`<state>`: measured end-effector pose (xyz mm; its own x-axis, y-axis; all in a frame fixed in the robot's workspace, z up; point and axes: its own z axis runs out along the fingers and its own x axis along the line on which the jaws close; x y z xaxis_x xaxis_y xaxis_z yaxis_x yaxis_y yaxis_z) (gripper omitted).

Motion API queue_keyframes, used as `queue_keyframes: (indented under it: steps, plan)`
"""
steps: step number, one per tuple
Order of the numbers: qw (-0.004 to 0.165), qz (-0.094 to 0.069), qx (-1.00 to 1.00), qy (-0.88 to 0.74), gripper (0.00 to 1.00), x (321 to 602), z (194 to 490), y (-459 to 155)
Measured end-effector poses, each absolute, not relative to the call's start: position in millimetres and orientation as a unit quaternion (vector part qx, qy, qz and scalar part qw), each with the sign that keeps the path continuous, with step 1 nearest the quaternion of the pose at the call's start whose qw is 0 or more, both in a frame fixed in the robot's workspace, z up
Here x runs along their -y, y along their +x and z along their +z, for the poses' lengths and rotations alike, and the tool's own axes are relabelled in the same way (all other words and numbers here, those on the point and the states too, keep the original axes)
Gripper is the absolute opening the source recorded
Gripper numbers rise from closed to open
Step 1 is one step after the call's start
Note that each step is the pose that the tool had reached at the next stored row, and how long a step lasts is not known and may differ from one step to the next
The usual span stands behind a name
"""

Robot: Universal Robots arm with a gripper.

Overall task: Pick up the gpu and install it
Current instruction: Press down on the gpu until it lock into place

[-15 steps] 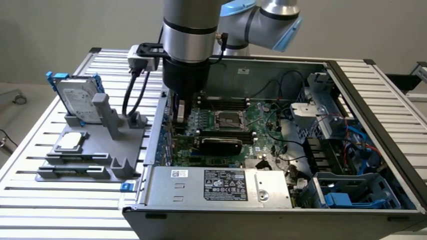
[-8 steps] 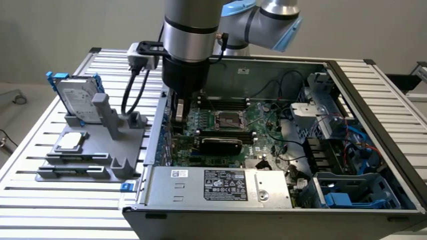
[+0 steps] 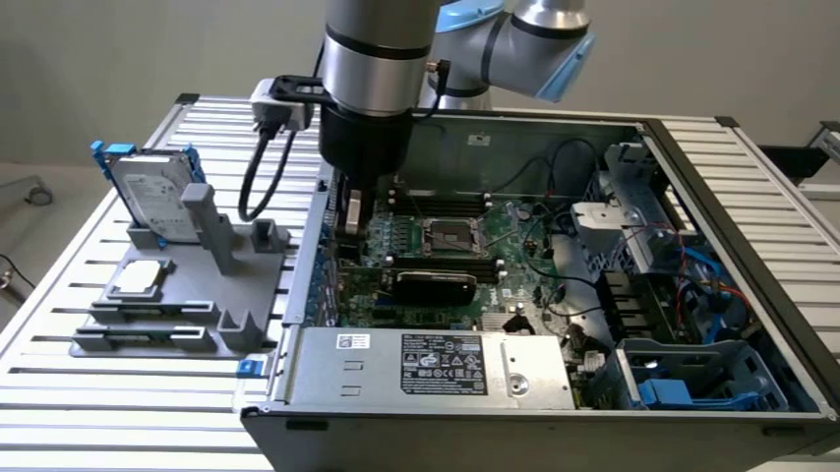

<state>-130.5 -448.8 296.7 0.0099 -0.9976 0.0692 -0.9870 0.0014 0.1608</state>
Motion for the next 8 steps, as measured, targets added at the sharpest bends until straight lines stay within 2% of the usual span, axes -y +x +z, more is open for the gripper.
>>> queue_keyframes:
  steps: [8]
  plan:
    - [0.086,-0.033,0.704,0.704,0.11,446.3,296.9,-130.6]
